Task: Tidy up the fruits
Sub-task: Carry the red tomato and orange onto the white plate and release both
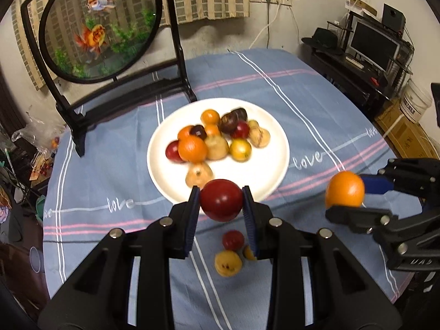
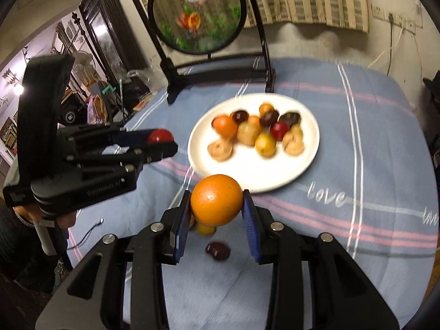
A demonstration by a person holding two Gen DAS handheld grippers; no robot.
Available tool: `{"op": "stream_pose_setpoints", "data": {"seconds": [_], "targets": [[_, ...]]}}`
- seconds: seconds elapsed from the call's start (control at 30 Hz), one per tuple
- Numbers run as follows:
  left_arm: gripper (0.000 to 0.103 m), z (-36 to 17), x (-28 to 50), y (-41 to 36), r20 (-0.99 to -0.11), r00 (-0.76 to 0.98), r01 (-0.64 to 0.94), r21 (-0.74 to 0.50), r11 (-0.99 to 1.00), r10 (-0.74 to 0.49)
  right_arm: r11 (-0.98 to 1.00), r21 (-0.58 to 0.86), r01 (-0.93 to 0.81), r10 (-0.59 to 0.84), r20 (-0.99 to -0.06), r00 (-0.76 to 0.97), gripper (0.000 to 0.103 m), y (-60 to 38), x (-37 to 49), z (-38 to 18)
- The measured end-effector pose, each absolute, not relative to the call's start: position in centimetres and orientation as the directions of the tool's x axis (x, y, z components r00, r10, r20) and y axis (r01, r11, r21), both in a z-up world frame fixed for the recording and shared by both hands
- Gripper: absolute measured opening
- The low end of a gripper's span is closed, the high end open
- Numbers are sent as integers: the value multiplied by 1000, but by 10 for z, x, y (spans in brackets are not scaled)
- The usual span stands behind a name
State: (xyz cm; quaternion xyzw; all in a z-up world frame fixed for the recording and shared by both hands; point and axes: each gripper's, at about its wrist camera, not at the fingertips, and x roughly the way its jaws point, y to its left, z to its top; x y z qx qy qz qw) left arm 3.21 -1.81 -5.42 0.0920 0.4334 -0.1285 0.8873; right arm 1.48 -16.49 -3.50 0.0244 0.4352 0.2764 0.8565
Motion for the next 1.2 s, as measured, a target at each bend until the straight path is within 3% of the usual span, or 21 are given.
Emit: {"op": "stream_pose_setpoints", "data": {"seconds": [0.37,1.2], "targets": [[31,-50,76,-8,-785,607,264,55,963,-122,860,235,-453,475,-693,543,36,-166,59,-11],[31,-86,147,-13,-823,562,222,47,974,-88,861,256,-440,469,-733,493,36,-144,151,-44]]}}
